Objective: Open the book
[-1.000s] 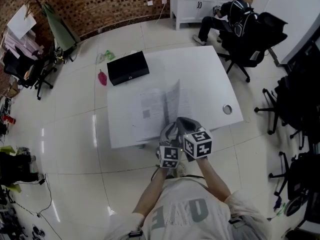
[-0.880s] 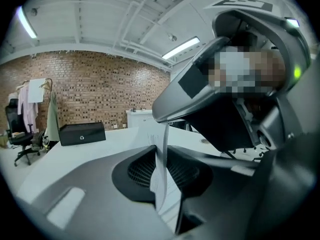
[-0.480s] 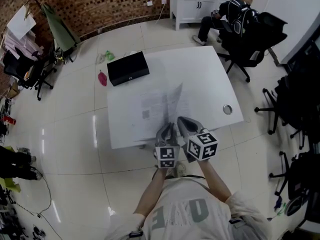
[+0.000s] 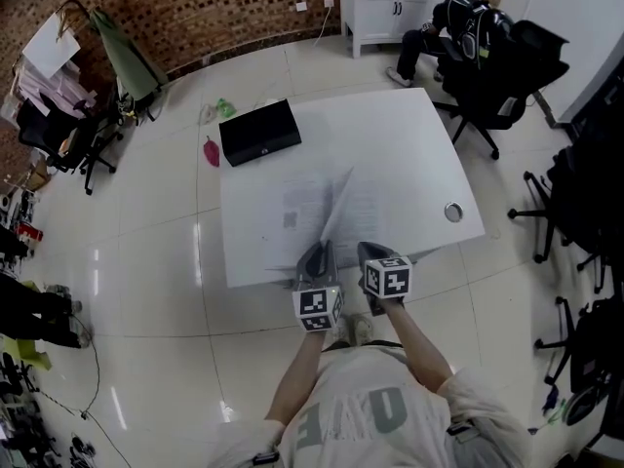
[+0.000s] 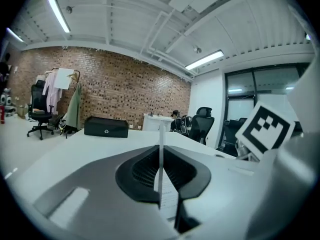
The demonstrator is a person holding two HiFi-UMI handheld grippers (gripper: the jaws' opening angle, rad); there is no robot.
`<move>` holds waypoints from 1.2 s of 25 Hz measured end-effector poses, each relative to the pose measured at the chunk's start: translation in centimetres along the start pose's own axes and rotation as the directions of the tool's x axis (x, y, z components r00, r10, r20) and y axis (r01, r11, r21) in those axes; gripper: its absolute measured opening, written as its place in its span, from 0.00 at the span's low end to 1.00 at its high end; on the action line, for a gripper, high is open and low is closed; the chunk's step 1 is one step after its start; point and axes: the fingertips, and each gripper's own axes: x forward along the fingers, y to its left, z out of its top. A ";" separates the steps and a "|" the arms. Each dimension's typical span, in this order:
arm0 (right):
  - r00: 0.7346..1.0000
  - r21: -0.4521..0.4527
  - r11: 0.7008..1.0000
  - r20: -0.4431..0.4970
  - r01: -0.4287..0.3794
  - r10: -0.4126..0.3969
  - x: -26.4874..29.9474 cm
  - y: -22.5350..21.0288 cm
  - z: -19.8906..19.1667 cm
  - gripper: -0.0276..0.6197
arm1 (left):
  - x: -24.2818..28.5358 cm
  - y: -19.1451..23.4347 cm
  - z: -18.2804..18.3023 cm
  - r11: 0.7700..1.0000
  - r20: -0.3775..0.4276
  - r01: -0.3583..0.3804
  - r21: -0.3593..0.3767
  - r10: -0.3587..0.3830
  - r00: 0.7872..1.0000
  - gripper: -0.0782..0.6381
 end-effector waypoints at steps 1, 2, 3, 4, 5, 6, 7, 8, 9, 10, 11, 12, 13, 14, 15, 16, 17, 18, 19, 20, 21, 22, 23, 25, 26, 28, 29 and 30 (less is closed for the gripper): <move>1.000 -0.007 1.000 -0.025 0.015 -0.015 0.4 -0.3 -0.8 0.05 | -0.2 0.6 0.1 1.000 0.003 -0.018 -0.006 0.018 1.000 0.14; 0.998 -0.015 0.999 -0.047 0.028 -0.029 0.7 -0.4 -1.3 0.05 | -0.5 1.4 0.2 0.999 0.006 -0.037 -0.011 0.037 0.999 0.14; 0.997 -0.026 0.999 -0.067 0.038 -0.040 0.9 -0.5 -1.8 0.05 | -0.8 2.1 0.3 0.998 0.009 -0.058 -0.015 0.058 0.998 0.14; 0.995 -0.038 0.998 -0.084 0.046 -0.049 1.1 -0.6 -2.2 0.05 | -1.0 2.9 0.4 0.997 0.013 -0.078 -0.017 0.078 0.997 0.14; 0.993 -0.048 0.998 -0.100 0.051 -0.055 1.4 -0.6 -2.6 0.05 | -1.3 3.7 0.4 0.995 0.015 -0.098 -0.020 0.098 0.995 0.14; 0.991 -0.056 0.997 -0.116 0.054 -0.060 1.6 -0.7 -3.0 0.05 | -1.5 4.5 0.4 0.993 0.018 -0.118 -0.023 0.119 0.993 0.14; 0.989 -0.061 0.997 -0.134 0.056 -0.064 1.8 -0.9 -3.4 0.05 | -1.8 5.2 0.4 0.990 0.019 -0.139 -0.026 0.140 0.990 0.14; 0.986 -0.065 0.996 -0.150 0.058 -0.068 1.9 -1.0 -3.8 0.05 | -2.0 6.0 0.3 0.986 0.021 -0.161 -0.030 0.162 0.987 0.15; 0.984 -0.069 0.996 -0.162 0.060 -0.070 1.9 -1.1 -4.1 0.05 | -2.4 6.7 0.3 0.982 0.021 -0.183 -0.035 0.184 0.983 0.15; 0.983 -0.073 0.996 -0.169 0.059 -0.071 1.9 -1.2 -4.3 0.05 | -2.7 7.6 0.2 0.978 0.020 -0.207 -0.039 0.208 0.978 0.15; 0.982 -0.076 0.995 -0.174 0.058 -0.070 1.9 -1.1 -4.3 0.05 | -3.1 8.4 0.0 0.972 0.017 -0.232 -0.042 0.232 0.972 0.15; 0.982 -0.080 0.995 -0.177 0.056 -0.070 2.0 -1.1 -4.2 0.05 | -3.4 9.4 -0.2 0.965 0.011 -0.258 -0.046 0.259 0.966 0.16; 0.982 -0.085 0.995 -0.177 0.056 -0.070 2.1 -1.1 -4.1 0.05 | -3.8 10.3 -0.5 0.957 0.002 -0.284 -0.050 0.285 0.959 0.16; 0.982 -0.092 0.994 -0.172 0.058 -0.074 2.1 -1.2 -4.0 0.05 | -4.1 11.0 -1.0 0.950 -0.010 -0.309 -0.055 0.309 0.951 0.16; 0.983 -0.101 0.993 -0.165 0.068 -0.084 2.2 -1.4 -3.9 0.05 | -4.4 11.7 -1.6 0.942 -0.026 -0.330 -0.061 0.329 0.944 0.16; 0.982 -0.105 0.991 -0.159 0.082 -0.098 2.1 -1.9 -3.7 0.05 | -4.7 12.1 -2.3 0.936 -0.043 -0.346 -0.066 0.344 0.938 0.17; 0.982 -0.101 0.990 -0.154 0.097 -0.112 2.1 -2.5 -3.4 0.05 | -5.0 12.3 -3.1 0.931 -0.060 -0.359 -0.071 0.355 0.933 0.18; 0.981 -0.088 0.990 -0.151 0.112 -0.125 2.0 -3.1 -3.1 0.05 | -5.2 12.4 -3.9 0.927 -0.077 -0.367 -0.073 0.362 0.929 0.18; 0.980 -0.075 0.989 -0.146 0.126 -0.136 1.9 -3.8 -2.8 0.05 | -5.4 12.3 -4.7 0.925 -0.094 -0.372 -0.075 0.365 0.926 0.19; 0.979 -0.066 0.988 -0.141 0.138 -0.146 1.8 -4.4 -2.5 0.05 | -5.5 12.1 -5.6 0.924 -0.109 -0.375 -0.077 0.366 0.924 0.19; 0.978 -0.064 0.987 -0.136 0.149 -0.156 1.7 -5.0 -2.3 0.05 | -5.5 11.8 -6.3 0.923 -0.124 -0.376 -0.080 0.365 0.923 0.20; 0.977 -0.065 0.985 -0.132 0.158 -0.165 1.7 -5.5 -2.0 0.05 | -5.4 11.5 -7.0 0.922 -0.140 -0.377 -0.085 0.364 0.921 0.21; 0.977 -0.065 0.984 -0.129 0.164 -0.171 1.6 -5.9 -1.8 0.05 | -5.4 11.2 -7.6 0.920 -0.155 -0.380 -0.092 0.364 0.919 0.21; 0.977 -0.054 0.985 -0.127 0.166 -0.171 1.7 -6.2 -1.6 0.05 | -5.3 11.2 -8.6 0.915 -0.181 -0.389 -0.106 0.367 0.912 0.22; 0.977 -0.049 0.985 -0.126 0.164 -0.169 1.7 -6.2 -1.6 0.05 | -5.2 11.3 -8.9 0.913 -0.191 -0.393 -0.108 0.369 0.909 0.22; 0.978 -0.060 0.985 -0.123 0.164 -0.170 1.8 -6.1 -1.6 0.05 | -5.2 11.6 -9.4 0.911 -0.208 -0.399 -0.099 0.373 0.904 0.23; 0.978 -0.070 0.984 -0.121 0.164 -0.171 1.8 -6.0 -1.5 0.05 | -5.1 11.7 -9.6 0.911 -0.215 -0.402 -0.088 0.377 0.901 0.24; 0.978 -0.077 0.984 -0.118 0.162 -0.171 1.8 -5.9 -1.5 0.05 | -5.2 11.9 -9.8 0.910 -0.222 -0.409 -0.074 0.384 0.896 0.26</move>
